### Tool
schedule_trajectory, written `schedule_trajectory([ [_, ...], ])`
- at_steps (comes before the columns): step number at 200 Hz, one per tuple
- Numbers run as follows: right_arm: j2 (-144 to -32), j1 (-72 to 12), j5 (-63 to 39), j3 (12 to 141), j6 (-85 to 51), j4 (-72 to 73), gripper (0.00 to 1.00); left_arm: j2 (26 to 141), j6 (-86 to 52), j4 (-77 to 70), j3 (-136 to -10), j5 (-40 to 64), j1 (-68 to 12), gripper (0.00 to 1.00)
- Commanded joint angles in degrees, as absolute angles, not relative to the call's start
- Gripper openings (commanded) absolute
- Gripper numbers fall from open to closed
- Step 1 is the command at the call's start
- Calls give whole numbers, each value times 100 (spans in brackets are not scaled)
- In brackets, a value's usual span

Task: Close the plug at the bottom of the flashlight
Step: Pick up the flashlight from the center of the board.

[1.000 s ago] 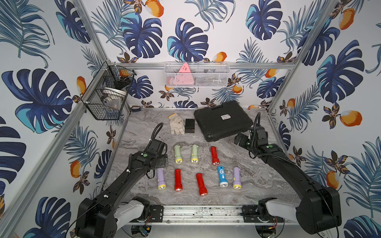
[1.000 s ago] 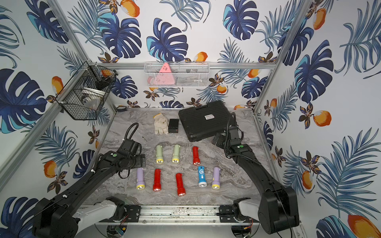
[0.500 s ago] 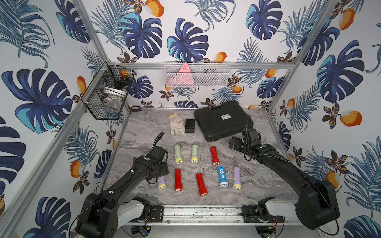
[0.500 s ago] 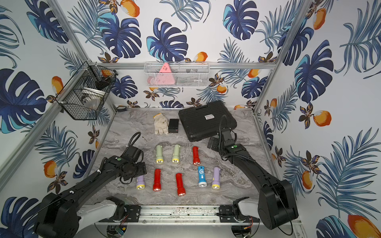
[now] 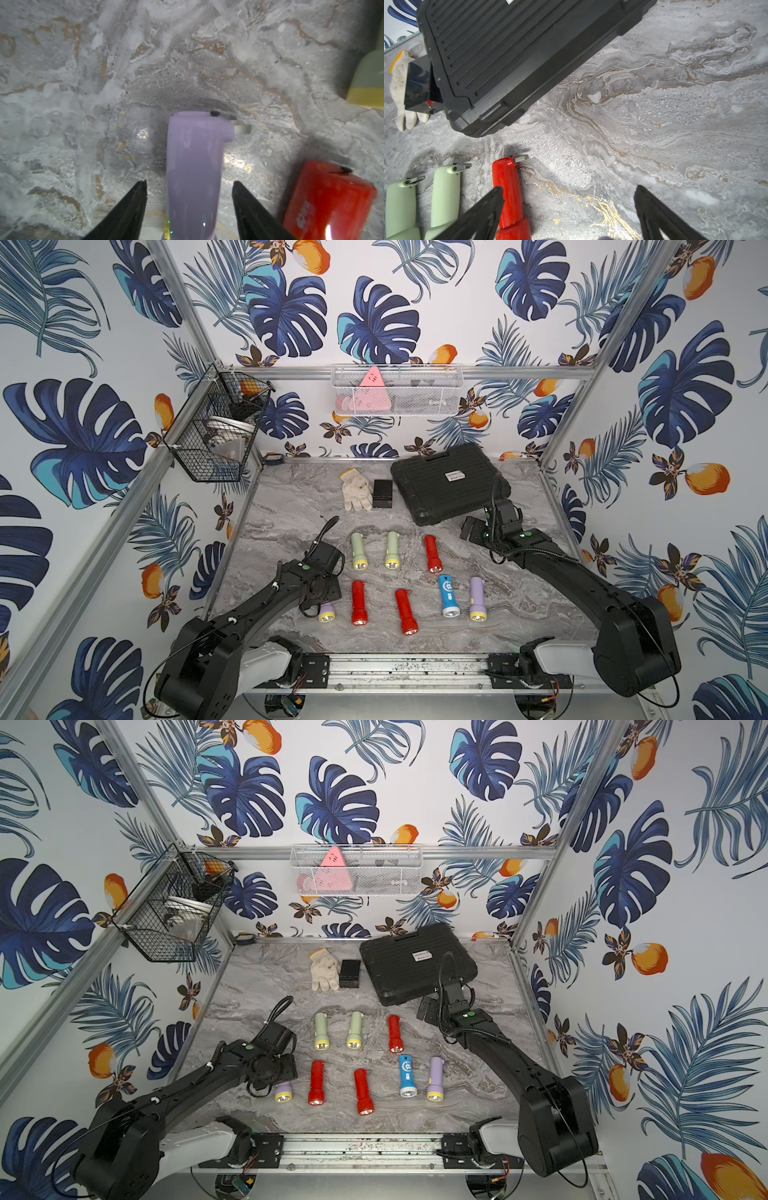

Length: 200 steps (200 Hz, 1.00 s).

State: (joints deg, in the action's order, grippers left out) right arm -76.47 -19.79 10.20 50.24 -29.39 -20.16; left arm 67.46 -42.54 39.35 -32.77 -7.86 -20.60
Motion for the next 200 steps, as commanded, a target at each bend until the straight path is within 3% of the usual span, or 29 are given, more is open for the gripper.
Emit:
schedule_trajectory([
  [1,-7708,-1986,1029,5010,-2997,-2000,100,6849,-4394,3774,-3235,-1014,-2060,68],
  [104,-7762,-1997,869,4942,-3047,-1880,100,7100,-4377,3437,-3077,-1011,-2068,50],
  [166,-7714,-1995,899,4996,-3045,-1886,100,6959,-4329,3521,-3194,-1070,-2066,25],
  [188,-7810,-1995,849,5142,-2979,-1857,100,6789,-4163,3681,-3561,-1177,-2071,19],
  [200,-7885,-2000,747,5286,-2889,-1858,100,6729,-3941,3731,-3894,-1309,-2071,11],
])
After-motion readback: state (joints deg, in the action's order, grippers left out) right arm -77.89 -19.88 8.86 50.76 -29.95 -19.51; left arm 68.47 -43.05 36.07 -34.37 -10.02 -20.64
